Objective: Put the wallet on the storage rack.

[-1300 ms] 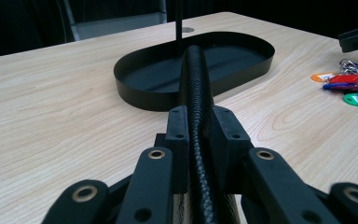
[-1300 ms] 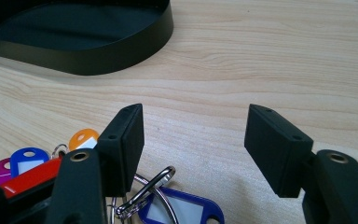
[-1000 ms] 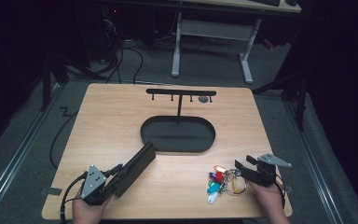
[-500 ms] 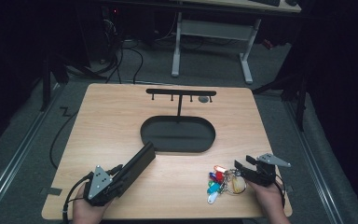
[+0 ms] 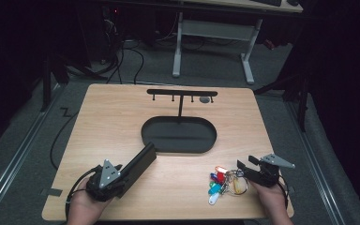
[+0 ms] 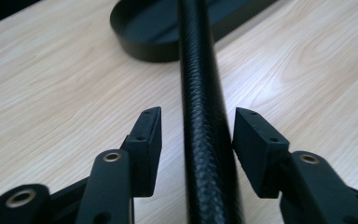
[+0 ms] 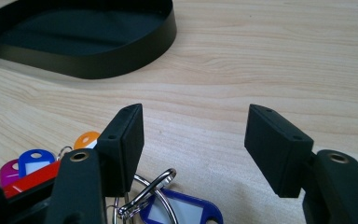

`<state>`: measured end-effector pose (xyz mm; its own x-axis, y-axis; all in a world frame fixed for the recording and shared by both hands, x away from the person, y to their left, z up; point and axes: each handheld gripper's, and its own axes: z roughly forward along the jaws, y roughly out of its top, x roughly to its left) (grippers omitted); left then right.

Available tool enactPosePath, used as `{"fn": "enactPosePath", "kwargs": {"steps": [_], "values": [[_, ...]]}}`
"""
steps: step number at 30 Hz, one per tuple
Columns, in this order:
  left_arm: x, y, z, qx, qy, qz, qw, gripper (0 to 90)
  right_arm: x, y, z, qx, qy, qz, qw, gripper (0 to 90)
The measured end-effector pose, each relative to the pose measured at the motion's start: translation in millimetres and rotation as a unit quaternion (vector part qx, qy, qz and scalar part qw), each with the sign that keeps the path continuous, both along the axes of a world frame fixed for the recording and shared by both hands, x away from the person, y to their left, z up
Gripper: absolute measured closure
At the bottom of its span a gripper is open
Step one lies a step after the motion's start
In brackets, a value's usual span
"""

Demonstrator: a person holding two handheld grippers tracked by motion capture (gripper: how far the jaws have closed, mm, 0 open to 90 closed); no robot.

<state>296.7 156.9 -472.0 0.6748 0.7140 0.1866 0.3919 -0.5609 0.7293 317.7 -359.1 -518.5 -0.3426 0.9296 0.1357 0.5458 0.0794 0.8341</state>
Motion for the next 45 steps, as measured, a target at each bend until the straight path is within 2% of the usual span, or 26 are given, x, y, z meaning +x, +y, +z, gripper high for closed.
{"fn": "enactPosePath", "kwargs": {"steps": [1,2,3,4,5,7,11,15,17,18,20,24,25,26,28,30,31,34,35,36,38,39,41,45], "values": [[0.0,0.0,0.0,0.000,0.000,0.000,1.0000,51.0,0.1,-0.9,0.2,0.002,-0.001,0.001,1.0000,37.6],[3.3,-5.7,3.8,0.028,0.014,-0.005,0.9995,50.4,0.2,-2.4,0.6,0.007,-0.003,0.002,1.0000,37.7],[3.3,-5.7,3.8,0.028,0.014,-0.005,0.9995,50.1,0.2,-2.4,0.6,0.007,-0.003,0.002,1.0000,37.7],[5.2,-9.7,8.1,0.051,0.017,-0.008,0.9985,49.8,-0.3,-4.4,1.2,0.015,-0.004,0.001,0.9999,37.6],[6.7,-11.1,10.5,0.063,0.014,-0.014,0.9978,49.7,-0.4,-5.6,1.4,0.017,-0.007,0.003,0.9998,37.7],[8.5,-12.7,14.4,0.069,0.024,-0.013,0.9972,48.9,-0.6,-7.0,1.8,0.023,-0.009,0.004,0.9997,37.7],[11.4,-14.4,18.4,0.071,0.032,-0.012,0.9969,48.5,-0.6,-6.6,1.2,0.032,-0.004,0.004,0.9995,37.7],[15.7,-17.4,22.6,0.082,0.065,-0.019,0.9943,52.6,0.2,-4.4,0.3,0.032,0.001,0.010,0.9994,37.6],[16.8,-17.9,23.3,0.086,0.069,-0.020,0.9937,53.4,0.4,-3.8,0.1,0.032,0.005,0.011,0.9994,37.5],[19.9,-18.3,25.0,0.091,0.083,-0.022,0.9921,54.3,0.9,-2.3,-0.3,0.031,0.008,0.014,0.9994,37.6],[22.7,-18.4,27.3,0.096,0.094,-0.024,0.9907,55.4,1.1,-1.4,-0.7,0.028,0.009,0.016,0.9994,37.5],[25.8,-23.9,29.1,0.127,0.105,-0.032,0.9857,58.5,1.2,-0.7,-2.0,0.025,0.012,0.015,0.9995,37.6],[25.8,-23.9,29.1,0.127,0.105,-0.032,0.9857,58.6,1.3,-0.8,-2.5,0.025,0.014,0.015,0.9995,37.6],[27.5,-26.9,30.8,0.138,0.113,-0.037,0.9834,58.9,1.3,-0.8,-2.8,0.024,0.015,0.016,0.9995,37.6],[29.8,-29.8,33.1,0.147,0.121,-0.040,0.9809,58.9,1.5,-1.0,-3.2,0.023,0.016,0.016,0.9995,37.6],[31.0,-31.1,34.0,0.149,0.124,-0.041,0.9802,59.0,1.4,-0.8,-3.2,0.023,0.016,0.016,0.9995,37.6],[33.9,-33.6,35.6,0.156,0.132,-0.042,0.9781,59.6,1.3,-0.8,-3.2,0.023,0.016,0.017,0.9995,37.6],[38.6,-35.8,38.8,0.162,0.142,-0.041,0.9756,60.8,1.3,-1.2,-3.1,0.024,0.015,0.018,0.9995,37.6],[38.6,-35.8,38.8,0.162,0.142,-0.041,0.9756,62.6,1.3,-1.2,-3.1,0.024,0.015,0.018,0.9995,37.6],[41.7,-36.3,40.7,0.160,0.154,-0.039,0.9743,63.7,1.4,-1.7,-3.1,0.025,0.014,0.018,0.9994,37.6],[42.6,-36.7,41.0,0.161,0.158,-0.038,0.9734,65.1,1.4,-1.9,-3.1,0.026,0.015,0.019,0.9994,37.5],[43.8,-37.4,41.6,0.163,0.164,-0.036,0.9722,65.9,1.8,-2.3,-3.5,0.025,0.015,0.020,0.9994,37.5],[44.6,-37.7,41.7,0.162,0.167,-0.034,0.9720,67.3,1.9,-2.3,-3.4,0.026,0.015,0.020,0.9994,37.5],[47.6,-35.3,41.8,0.143,0.183,-0.028,0.9721,71.5,1.8,-1.8,-3.3,0.026,0.016,0.020,0.9993,37.5]]}}
